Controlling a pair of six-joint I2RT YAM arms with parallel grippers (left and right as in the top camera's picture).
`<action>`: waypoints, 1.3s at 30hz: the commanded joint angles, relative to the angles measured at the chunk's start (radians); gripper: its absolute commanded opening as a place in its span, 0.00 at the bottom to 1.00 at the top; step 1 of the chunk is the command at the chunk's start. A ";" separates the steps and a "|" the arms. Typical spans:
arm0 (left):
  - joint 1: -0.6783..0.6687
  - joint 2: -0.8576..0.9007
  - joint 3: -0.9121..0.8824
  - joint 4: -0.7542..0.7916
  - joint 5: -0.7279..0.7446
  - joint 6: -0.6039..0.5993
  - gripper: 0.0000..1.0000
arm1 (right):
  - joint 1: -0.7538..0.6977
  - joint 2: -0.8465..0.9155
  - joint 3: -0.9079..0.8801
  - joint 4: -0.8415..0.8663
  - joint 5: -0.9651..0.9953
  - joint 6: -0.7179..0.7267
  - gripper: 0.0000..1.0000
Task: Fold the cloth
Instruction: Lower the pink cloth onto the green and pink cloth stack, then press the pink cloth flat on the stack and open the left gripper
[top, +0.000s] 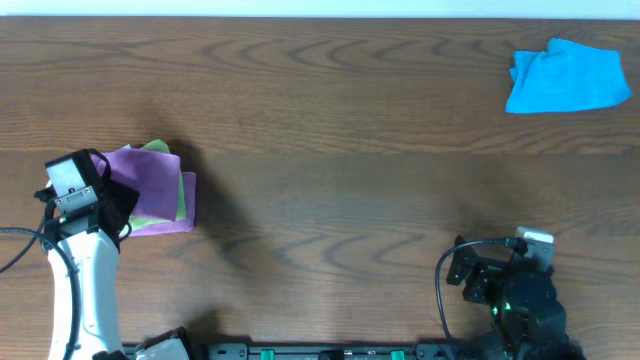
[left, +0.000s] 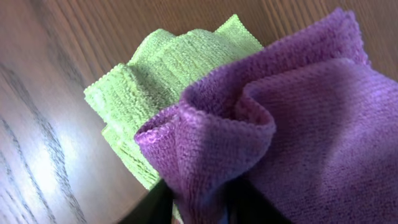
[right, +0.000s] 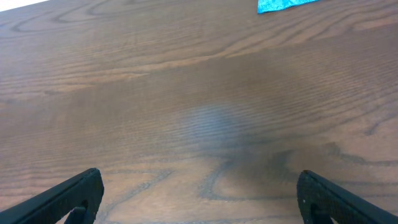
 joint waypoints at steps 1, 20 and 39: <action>0.007 0.004 0.021 -0.001 0.007 0.011 0.58 | -0.012 -0.006 0.000 -0.002 0.013 0.014 0.99; 0.007 -0.223 0.021 -0.045 0.133 0.024 0.95 | -0.012 -0.006 0.000 -0.001 0.013 0.014 0.99; -0.270 -0.481 0.021 0.100 0.181 0.231 0.95 | -0.012 -0.006 0.000 -0.002 0.013 0.014 0.99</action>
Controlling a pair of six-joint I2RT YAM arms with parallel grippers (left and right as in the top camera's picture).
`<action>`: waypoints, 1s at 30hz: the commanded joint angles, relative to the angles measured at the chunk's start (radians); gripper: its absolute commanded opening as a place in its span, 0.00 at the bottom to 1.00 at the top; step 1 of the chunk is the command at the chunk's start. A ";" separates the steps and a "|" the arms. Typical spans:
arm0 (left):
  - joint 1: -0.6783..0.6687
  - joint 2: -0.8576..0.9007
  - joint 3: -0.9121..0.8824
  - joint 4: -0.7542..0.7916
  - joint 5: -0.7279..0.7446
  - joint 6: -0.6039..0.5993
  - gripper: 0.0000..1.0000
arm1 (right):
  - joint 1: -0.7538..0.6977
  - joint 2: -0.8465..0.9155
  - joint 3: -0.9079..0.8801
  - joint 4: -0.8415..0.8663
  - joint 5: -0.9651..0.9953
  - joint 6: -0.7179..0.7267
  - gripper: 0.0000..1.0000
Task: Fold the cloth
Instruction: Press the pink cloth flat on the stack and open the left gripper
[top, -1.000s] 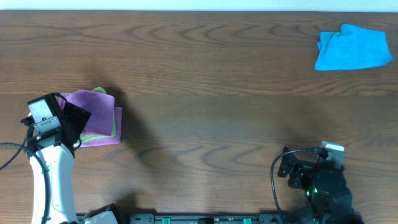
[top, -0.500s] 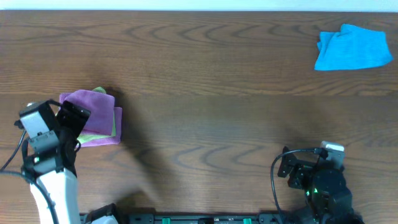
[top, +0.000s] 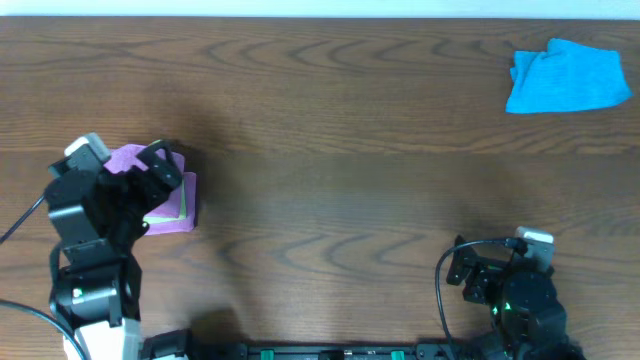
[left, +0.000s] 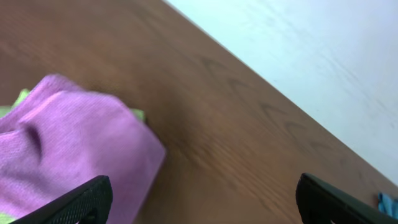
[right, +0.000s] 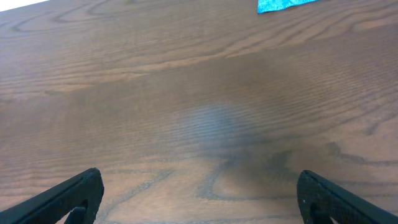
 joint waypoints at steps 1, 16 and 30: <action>-0.093 -0.045 0.021 0.009 -0.121 0.059 0.95 | -0.012 -0.006 0.000 -0.002 0.013 0.014 0.99; -0.221 -0.106 0.021 -0.012 -0.365 0.194 0.95 | -0.012 -0.006 0.000 -0.002 0.013 0.014 0.99; -0.217 -0.322 -0.164 0.002 -0.286 0.354 0.95 | -0.012 -0.006 0.000 -0.002 0.013 0.014 0.99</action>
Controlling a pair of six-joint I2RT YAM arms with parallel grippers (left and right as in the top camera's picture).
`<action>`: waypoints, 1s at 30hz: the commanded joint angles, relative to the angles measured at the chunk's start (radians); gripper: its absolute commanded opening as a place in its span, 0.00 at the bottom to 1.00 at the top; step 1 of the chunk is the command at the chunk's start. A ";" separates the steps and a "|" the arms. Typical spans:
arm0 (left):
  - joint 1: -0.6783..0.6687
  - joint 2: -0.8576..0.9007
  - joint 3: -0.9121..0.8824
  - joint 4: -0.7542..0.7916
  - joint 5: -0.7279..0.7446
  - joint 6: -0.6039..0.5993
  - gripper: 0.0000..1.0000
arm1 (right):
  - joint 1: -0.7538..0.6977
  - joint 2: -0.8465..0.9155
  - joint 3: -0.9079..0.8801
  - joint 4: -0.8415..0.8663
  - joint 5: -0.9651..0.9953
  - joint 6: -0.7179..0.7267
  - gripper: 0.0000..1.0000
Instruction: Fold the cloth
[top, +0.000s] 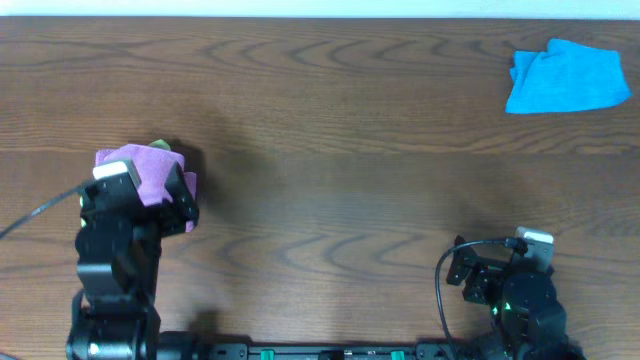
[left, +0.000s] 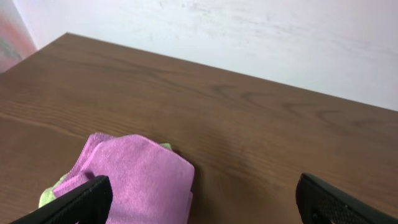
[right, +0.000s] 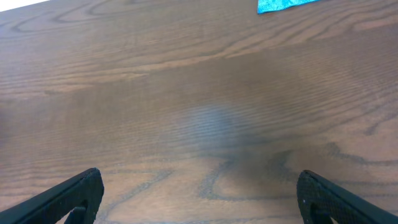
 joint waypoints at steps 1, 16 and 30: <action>-0.001 -0.095 -0.090 0.010 0.018 0.058 0.95 | -0.012 -0.006 0.000 -0.002 0.013 0.014 0.99; 0.046 -0.413 -0.361 -0.042 0.145 0.198 0.95 | -0.012 -0.006 0.000 -0.002 0.013 0.014 0.99; 0.044 -0.537 -0.364 -0.342 0.144 0.234 0.95 | -0.012 -0.006 0.000 -0.002 0.013 0.014 0.99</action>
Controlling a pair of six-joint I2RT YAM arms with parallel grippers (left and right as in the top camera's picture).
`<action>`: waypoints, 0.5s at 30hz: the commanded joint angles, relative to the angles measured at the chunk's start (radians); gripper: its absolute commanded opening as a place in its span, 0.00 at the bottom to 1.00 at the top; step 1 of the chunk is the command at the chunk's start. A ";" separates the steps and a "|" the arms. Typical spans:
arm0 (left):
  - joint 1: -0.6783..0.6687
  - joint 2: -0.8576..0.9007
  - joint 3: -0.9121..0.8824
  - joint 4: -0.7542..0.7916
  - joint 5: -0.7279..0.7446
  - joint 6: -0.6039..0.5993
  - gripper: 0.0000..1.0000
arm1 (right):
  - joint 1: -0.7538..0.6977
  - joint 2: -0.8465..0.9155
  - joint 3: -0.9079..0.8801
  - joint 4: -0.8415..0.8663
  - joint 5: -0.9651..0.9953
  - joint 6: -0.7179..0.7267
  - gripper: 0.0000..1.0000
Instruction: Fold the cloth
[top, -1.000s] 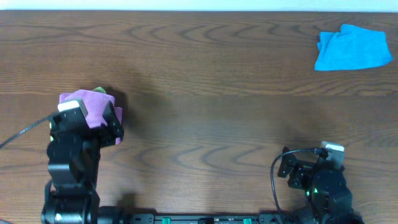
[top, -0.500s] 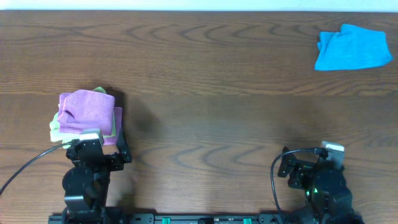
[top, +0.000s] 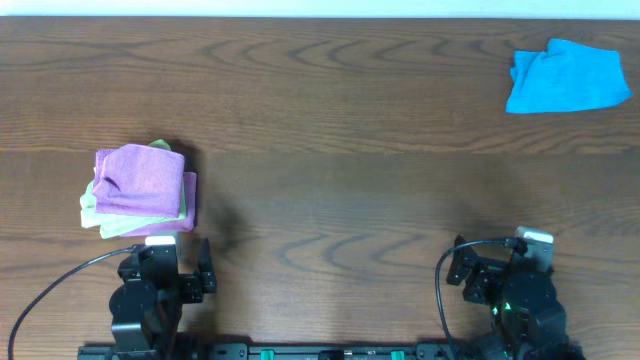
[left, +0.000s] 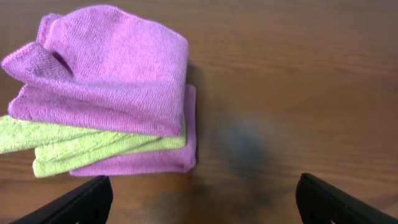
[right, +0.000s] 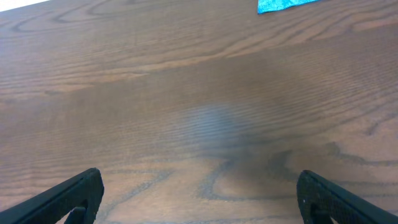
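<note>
A stack of folded cloths lies at the table's left: a purple cloth (top: 140, 176) (left: 106, 68) on top, a green cloth (left: 93, 144) under it and another purple layer at the bottom. A crumpled blue cloth (top: 567, 76) (right: 283, 5) lies at the far right corner. My left gripper (top: 160, 272) (left: 202, 199) sits near the front edge just below the stack, open and holding nothing. Over bare wood by the front right edge, my right gripper (top: 500, 272) (right: 199, 196) is open and holds nothing.
The brown wooden table (top: 330, 150) stretches between the stack and the blue cloth. Black cables run from both arm bases along the front edge.
My left arm has drawn back from over the stack to the front edge; its camera now looks at the whole stack from the near side. The right arm has not moved.
My left gripper was at the purple cloth on the stack, fingers close against its bunched fabric. Then it stood open and raised above the stack, the cloth left on top. By now it rests open at the front edge. The right arm stayed still throughout.
</note>
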 joint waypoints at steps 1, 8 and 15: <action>-0.001 -0.011 -0.009 -0.035 0.003 0.019 0.95 | -0.012 -0.006 0.000 -0.002 0.013 0.015 0.99; -0.006 -0.011 -0.029 -0.120 0.007 0.023 0.95 | -0.012 -0.006 0.000 -0.002 0.013 0.015 0.99; -0.026 -0.011 -0.084 -0.127 0.037 0.026 0.95 | -0.012 -0.006 0.000 -0.002 0.013 0.015 0.99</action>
